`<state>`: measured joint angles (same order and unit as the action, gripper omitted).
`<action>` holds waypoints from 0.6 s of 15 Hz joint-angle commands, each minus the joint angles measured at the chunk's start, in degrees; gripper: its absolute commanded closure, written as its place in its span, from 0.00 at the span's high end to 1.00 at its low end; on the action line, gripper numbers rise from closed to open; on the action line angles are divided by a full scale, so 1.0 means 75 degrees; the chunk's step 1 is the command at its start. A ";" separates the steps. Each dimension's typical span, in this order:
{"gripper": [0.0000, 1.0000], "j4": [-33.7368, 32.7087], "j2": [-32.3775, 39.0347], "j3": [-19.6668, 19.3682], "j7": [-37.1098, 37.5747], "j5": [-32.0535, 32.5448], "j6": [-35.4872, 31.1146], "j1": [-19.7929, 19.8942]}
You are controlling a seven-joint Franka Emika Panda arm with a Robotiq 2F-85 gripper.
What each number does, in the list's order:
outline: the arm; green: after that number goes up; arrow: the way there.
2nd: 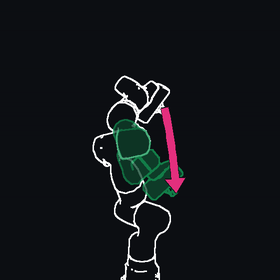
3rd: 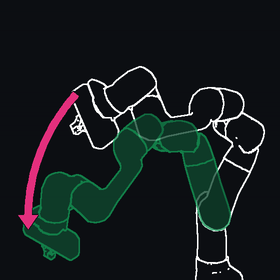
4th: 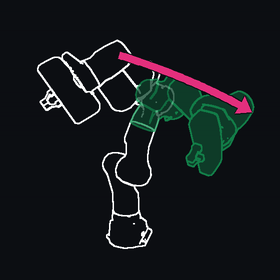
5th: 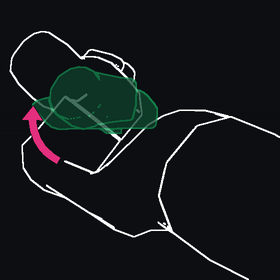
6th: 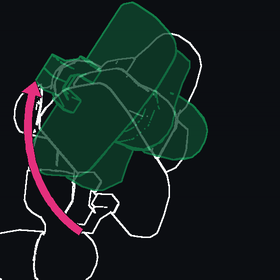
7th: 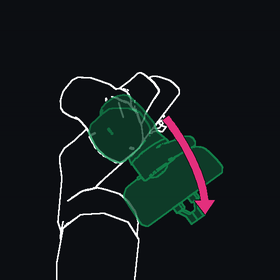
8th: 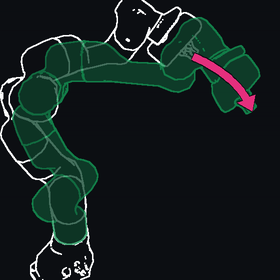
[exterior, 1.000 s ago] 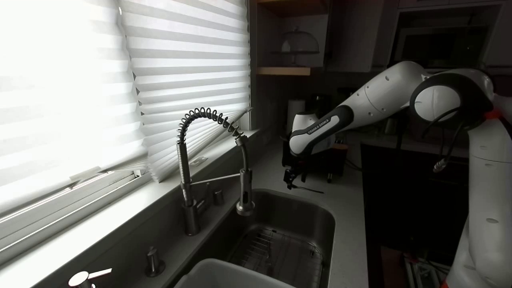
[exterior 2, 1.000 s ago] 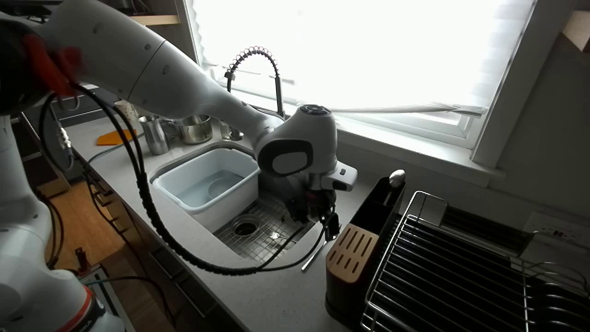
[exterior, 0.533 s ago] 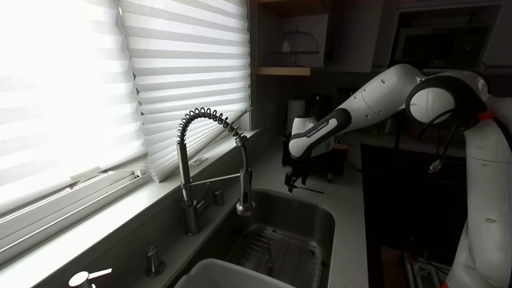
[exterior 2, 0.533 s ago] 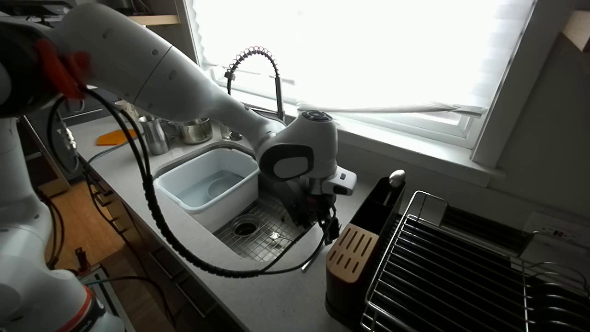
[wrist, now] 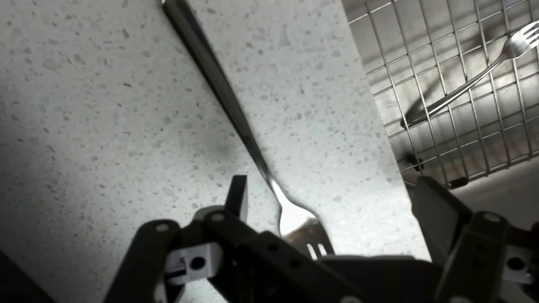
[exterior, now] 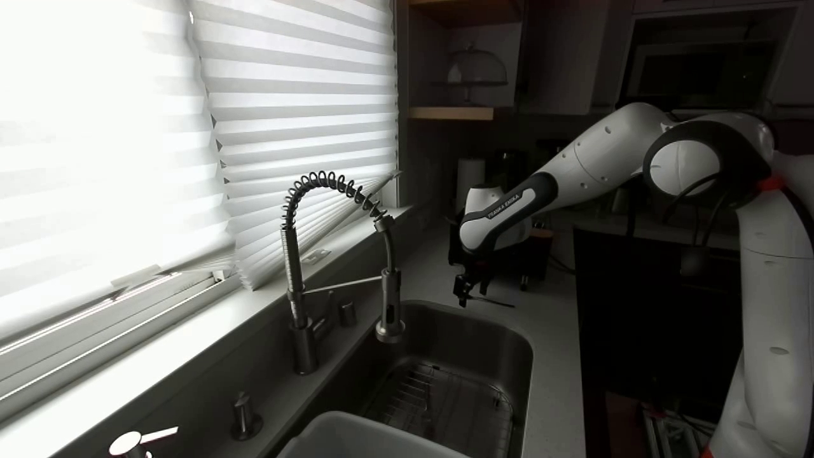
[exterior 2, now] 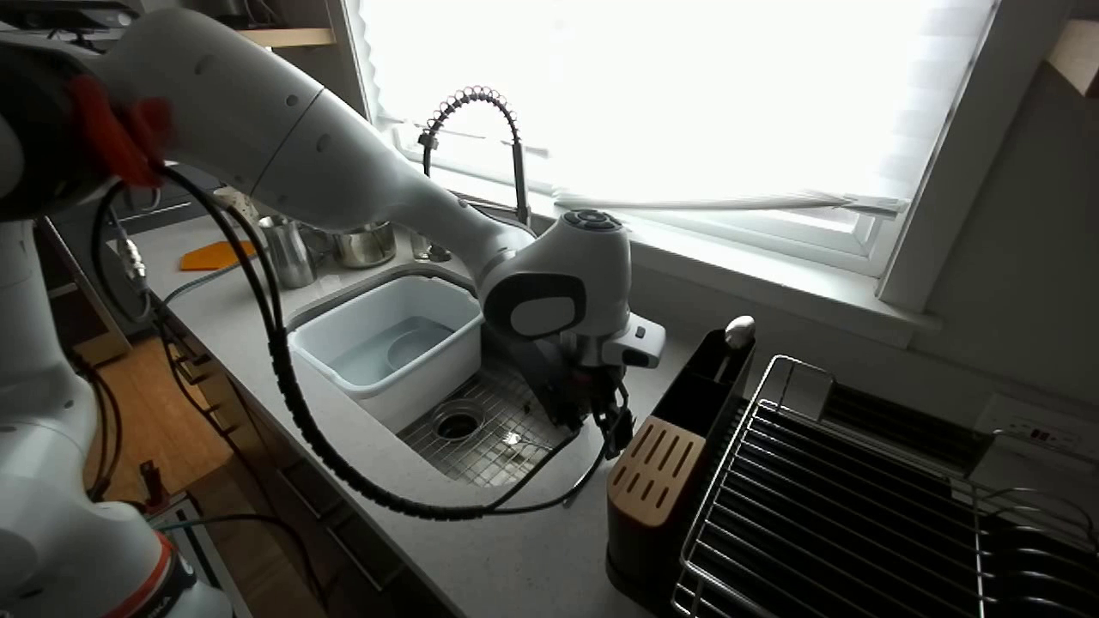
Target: Put the spoon and fork on the dish rack
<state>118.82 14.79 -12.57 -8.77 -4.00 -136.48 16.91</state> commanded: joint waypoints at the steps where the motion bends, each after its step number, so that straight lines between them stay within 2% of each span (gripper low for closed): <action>1: 1.00 0.0047 0.0057 0.0095 -0.0318 -0.0473 -0.0153 0.0166; 3: 1.00 0.0048 0.0053 0.0104 -0.0359 -0.0642 -0.0159 0.0194; 4: 0.90 0.0055 0.0055 0.0107 -0.0372 -0.0709 -0.0168 0.0199; 5: 0.73 0.0050 0.0058 0.0110 -0.0389 -0.0757 -0.0164 0.0205; 8: 0.49 0.0047 0.0046 0.0106 -0.0438 -0.0853 -0.0172 0.0215; 9: 0.87 0.0027 0.0060 0.0111 -0.0454 -0.0885 -0.0159 0.0223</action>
<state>118.70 14.74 -12.38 -10.33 -8.47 -136.88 17.70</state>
